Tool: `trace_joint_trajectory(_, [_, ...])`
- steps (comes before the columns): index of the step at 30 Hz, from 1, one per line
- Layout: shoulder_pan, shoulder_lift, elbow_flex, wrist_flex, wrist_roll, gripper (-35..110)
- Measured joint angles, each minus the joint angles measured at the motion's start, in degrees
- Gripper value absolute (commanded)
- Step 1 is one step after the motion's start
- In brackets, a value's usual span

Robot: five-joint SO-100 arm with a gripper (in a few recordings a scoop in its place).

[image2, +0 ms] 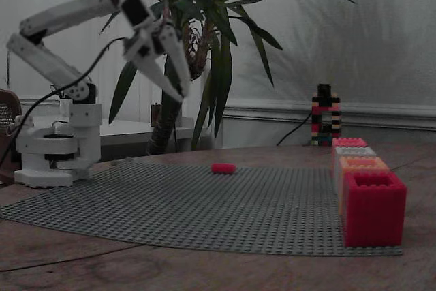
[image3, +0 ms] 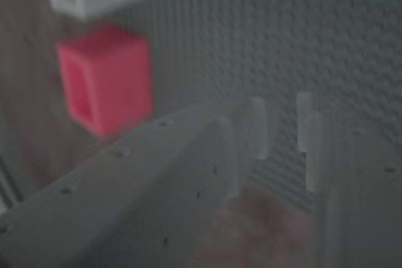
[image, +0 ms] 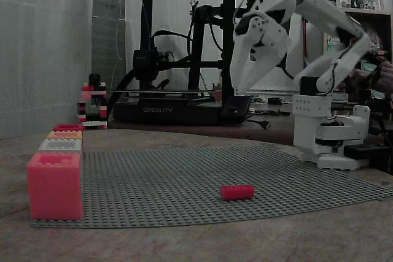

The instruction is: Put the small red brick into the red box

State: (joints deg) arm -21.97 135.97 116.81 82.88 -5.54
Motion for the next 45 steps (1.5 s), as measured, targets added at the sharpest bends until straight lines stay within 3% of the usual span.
trace_joint_trajectory(9, [-4.1,-27.5,-12.7,2.9,-28.9,8])
trace_joint_trajectory(19, [-5.4,-40.1,-20.7,2.9,-43.9,12])
trace_joint_trajectory(27, [-9.8,-46.1,-23.7,2.9,-46.9,18])
trace_joint_trajectory(45, [-15.3,-61.7,-37.4,1.8,-41.3,25])
